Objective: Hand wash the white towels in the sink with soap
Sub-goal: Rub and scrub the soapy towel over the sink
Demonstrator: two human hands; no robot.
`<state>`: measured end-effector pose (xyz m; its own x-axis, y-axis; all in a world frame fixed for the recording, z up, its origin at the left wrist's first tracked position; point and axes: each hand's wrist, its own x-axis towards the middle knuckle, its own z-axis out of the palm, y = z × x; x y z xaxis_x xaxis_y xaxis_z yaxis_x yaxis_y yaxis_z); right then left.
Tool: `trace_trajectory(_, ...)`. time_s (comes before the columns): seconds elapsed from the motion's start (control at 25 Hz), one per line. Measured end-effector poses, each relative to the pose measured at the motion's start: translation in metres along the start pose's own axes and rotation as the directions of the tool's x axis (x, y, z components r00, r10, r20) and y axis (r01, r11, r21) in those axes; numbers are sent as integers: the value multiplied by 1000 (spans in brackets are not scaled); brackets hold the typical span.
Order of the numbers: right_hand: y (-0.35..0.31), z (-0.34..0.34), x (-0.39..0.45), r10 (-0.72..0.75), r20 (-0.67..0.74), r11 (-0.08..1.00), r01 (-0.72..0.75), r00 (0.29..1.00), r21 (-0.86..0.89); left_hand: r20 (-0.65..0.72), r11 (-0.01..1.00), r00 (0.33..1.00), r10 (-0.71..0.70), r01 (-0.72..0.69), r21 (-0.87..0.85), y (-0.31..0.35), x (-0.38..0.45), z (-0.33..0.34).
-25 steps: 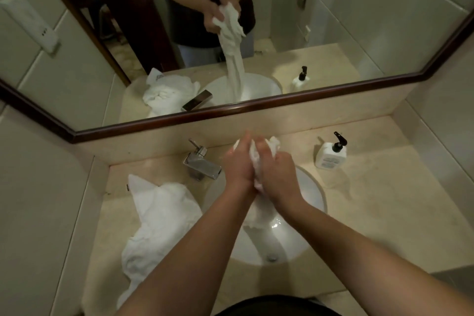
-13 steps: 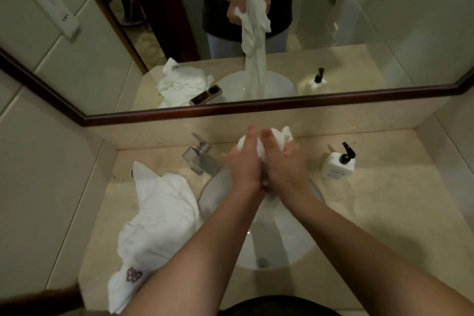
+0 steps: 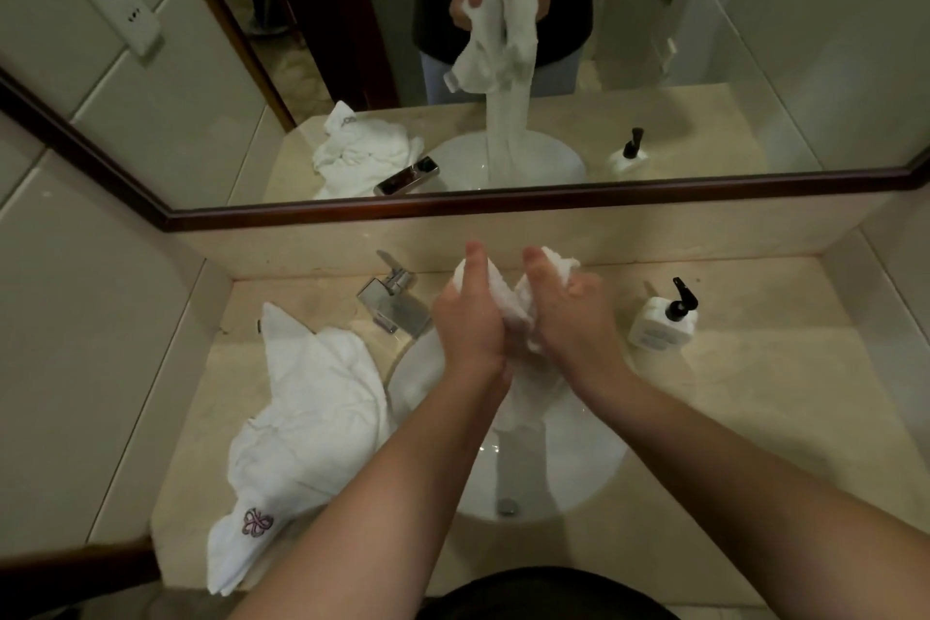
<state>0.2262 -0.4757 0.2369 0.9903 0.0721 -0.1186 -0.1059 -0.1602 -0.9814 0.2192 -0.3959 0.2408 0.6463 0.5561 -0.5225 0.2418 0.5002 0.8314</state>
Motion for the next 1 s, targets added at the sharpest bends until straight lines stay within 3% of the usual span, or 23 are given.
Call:
trace_trajectory(0.12, -3, 5, 2, -13, -8, 1000, 13, 1000, -18, 97, 1000, 995, 11, -12, 10, 2, -2, -7)
trace_trajectory(0.24, -3, 12, 12, -10, -164, 1000, 14, 986, 25, 288, 975, 947, 141, -183, 124, -5, -9, -8)
trace_trajectory(0.32, -1, 19, 2, -39, -128, 999, 40, 991, 8, 246, 956, 946, 210, -252, 152, -2, -12, -7)
trace_trajectory(0.44, 3, 22, -13, -87, -2, 996, 87, 996, 8, 152, 956, 965, 212, -237, 174, -1, -12, -10)
trace_trajectory(0.52, 1, 17, 2, -62, -144, 998, 61, 988, -18, 266, 965, 950, 161, -209, 161, -7, -21, -10)
trace_trajectory(0.6, -2, 19, 3, -31, -229, 999, 34, 973, 12, 244, 971, 958, 154, -192, 144, -4, -20, -8)
trace_trajectory(0.68, 1, 24, -13, -87, -88, 996, 86, 992, -7, 104, 987, 988, 116, -126, 102, 4, -14, -7)
trace_trajectory(0.76, 4, 22, -14, -110, -4, 993, 109, 994, -53, 120, 991, 988, 95, -105, 79, 4, -16, -9)
trace_trajectory(0.88, -1, 20, 2, -25, -195, 1000, 24, 980, -9, 213, 958, 965, 154, -198, 206, 2, -24, -8)
trace_trajectory(1.0, 1, 28, -14, -72, -24, 997, 72, 997, -9, 65, 962, 989, 136, -147, 230, 8, -16, -8)
